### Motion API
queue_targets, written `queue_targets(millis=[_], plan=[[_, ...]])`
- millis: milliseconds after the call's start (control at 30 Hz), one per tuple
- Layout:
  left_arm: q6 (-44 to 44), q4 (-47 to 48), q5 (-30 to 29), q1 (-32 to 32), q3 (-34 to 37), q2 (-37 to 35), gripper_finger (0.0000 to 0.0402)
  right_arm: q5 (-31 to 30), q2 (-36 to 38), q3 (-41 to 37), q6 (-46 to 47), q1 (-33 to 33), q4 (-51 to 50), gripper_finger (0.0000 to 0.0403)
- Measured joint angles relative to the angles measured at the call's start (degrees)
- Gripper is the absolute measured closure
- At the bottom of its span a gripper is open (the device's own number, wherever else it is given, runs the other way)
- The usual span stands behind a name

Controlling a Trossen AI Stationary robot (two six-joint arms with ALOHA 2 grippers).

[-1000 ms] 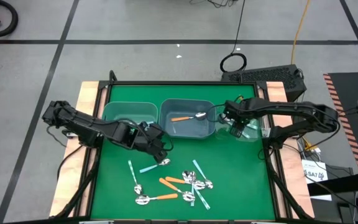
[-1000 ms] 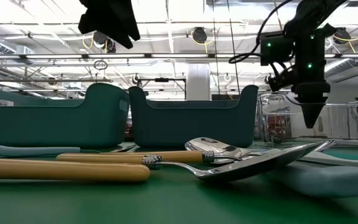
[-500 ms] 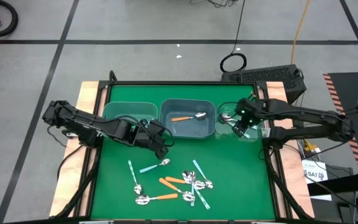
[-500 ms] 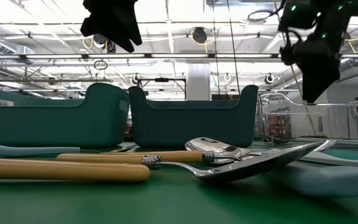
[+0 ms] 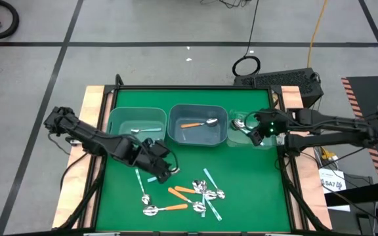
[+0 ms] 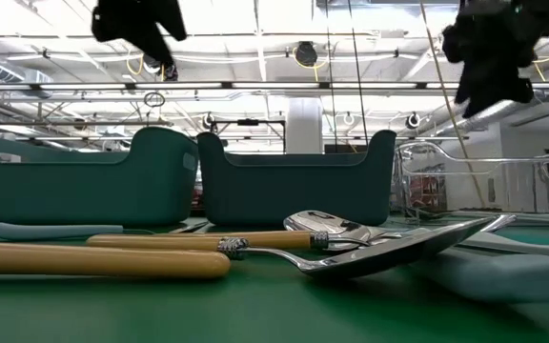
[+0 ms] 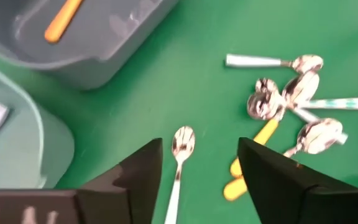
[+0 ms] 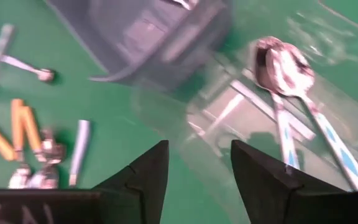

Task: Sort silverware by color (type)
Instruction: Put the blue spoon into the green bin

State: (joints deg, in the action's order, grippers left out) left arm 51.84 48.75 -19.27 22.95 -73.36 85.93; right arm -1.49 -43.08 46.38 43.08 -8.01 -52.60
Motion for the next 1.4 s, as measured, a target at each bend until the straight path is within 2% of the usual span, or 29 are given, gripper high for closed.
queue_targets(millis=[100, 333, 667, 867, 1100, 1400], plan=[[0.85, 1.89, -0.42, 1.32, 0.33, 0.0, 0.0167, -0.85, -0.81, 2.99, 1.42, 1.5, -0.42, 0.0236], [-1.13, 0.6, -1.49, 3.54, 2.36, 0.66, 0.0165, -4.67, -5.01, 12.77, 3.19, 4.21, -4.88, 0.0236], [0.14, -1.82, 5.98, 3.88, 2.51, 6.48, 0.0165, -6.19, -13.51, 23.68, 9.08, 9.75, -6.24, 0.0236], [1.4, -4.14, 7.59, 4.66, 2.49, 11.17, 0.0165, -6.69, -18.16, 27.11, 13.01, 15.34, -6.49, 0.0236], [1.97, -3.95, 14.73, 4.6, 2.49, 15.46, 0.0165, -12.26, -21.72, 31.03, 18.66, 21.7, -6.18, 0.0236], [3.85, -2.45, 13.86, 3.55, 2.49, 16.13, 0.0165, -13.48, -25.17, 31.95, 19.45, 24.85, -5.23, 0.0236]])
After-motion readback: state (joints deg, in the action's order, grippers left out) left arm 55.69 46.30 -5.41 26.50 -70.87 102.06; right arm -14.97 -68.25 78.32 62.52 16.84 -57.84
